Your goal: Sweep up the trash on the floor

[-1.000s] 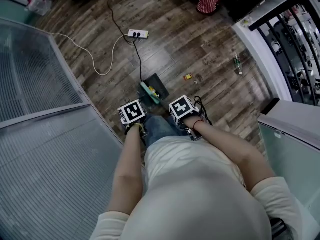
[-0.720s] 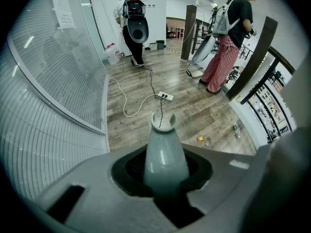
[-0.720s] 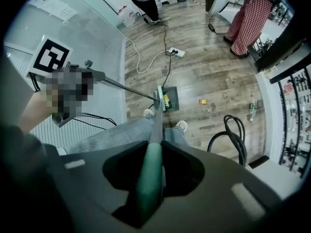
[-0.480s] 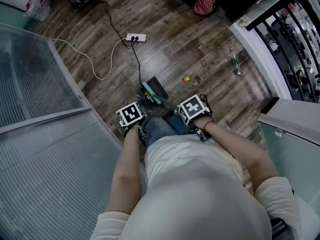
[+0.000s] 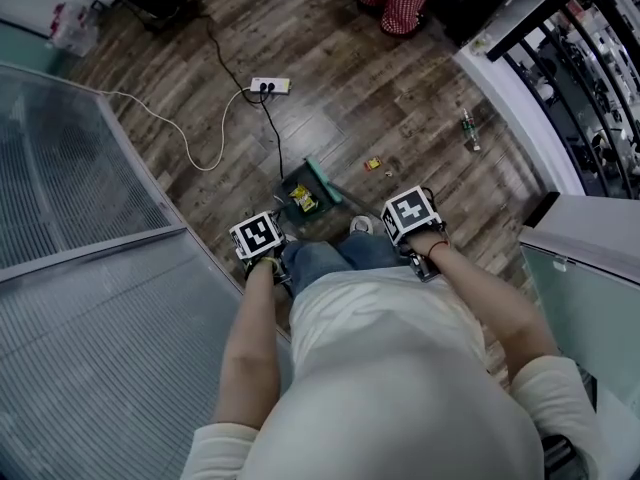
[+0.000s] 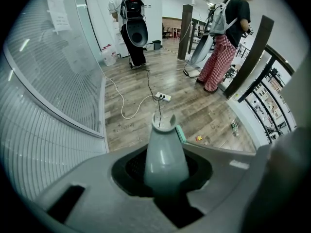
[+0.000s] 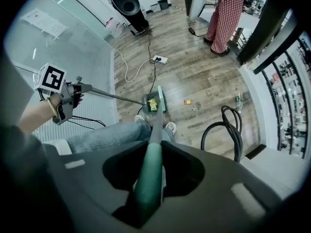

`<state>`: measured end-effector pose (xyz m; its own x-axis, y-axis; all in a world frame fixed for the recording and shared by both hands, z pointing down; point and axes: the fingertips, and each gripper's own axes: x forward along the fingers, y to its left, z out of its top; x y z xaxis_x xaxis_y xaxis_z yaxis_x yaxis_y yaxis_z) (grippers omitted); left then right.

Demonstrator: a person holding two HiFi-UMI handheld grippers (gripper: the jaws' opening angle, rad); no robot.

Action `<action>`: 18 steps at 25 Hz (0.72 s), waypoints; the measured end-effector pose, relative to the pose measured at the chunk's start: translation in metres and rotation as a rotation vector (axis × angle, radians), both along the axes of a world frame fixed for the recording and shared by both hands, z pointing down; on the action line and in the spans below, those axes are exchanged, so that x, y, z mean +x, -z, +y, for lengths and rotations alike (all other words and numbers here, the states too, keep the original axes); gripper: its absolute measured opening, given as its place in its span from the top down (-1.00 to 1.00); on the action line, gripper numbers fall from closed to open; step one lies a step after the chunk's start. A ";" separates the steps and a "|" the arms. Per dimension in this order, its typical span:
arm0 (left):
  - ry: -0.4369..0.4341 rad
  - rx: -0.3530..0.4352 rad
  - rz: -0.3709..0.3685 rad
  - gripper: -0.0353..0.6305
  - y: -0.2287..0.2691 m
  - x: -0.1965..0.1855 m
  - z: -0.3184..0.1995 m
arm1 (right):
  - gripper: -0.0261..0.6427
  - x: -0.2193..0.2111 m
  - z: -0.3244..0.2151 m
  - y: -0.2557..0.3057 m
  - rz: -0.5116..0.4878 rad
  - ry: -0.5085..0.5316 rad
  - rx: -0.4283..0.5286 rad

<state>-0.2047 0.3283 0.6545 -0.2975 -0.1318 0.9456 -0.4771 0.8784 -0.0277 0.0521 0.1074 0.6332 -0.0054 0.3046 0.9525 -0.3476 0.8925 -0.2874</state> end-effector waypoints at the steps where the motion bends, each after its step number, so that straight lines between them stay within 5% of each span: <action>1: -0.004 0.000 -0.002 0.61 0.000 -0.001 -0.001 | 0.63 0.002 -0.005 -0.001 -0.001 -0.014 0.003; 4: -0.022 -0.038 -0.058 0.61 0.009 -0.013 0.001 | 0.63 0.005 -0.019 -0.003 -0.004 -0.069 0.015; 9: -0.013 0.033 0.031 0.61 -0.004 0.005 -0.019 | 0.63 0.012 -0.047 -0.006 -0.012 -0.171 0.046; 13: -0.031 -0.019 -0.040 0.61 0.009 -0.006 -0.021 | 0.63 0.017 -0.075 -0.011 -0.012 -0.214 0.093; 18: -0.015 0.047 0.039 0.61 -0.006 0.008 -0.045 | 0.63 0.019 -0.114 -0.018 0.011 -0.232 0.165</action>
<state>-0.1962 0.2832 0.6606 -0.2579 -0.1804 0.9492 -0.4906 0.8708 0.0322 0.0711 -0.0066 0.6508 -0.0458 0.1370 0.9895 -0.5501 0.8234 -0.1394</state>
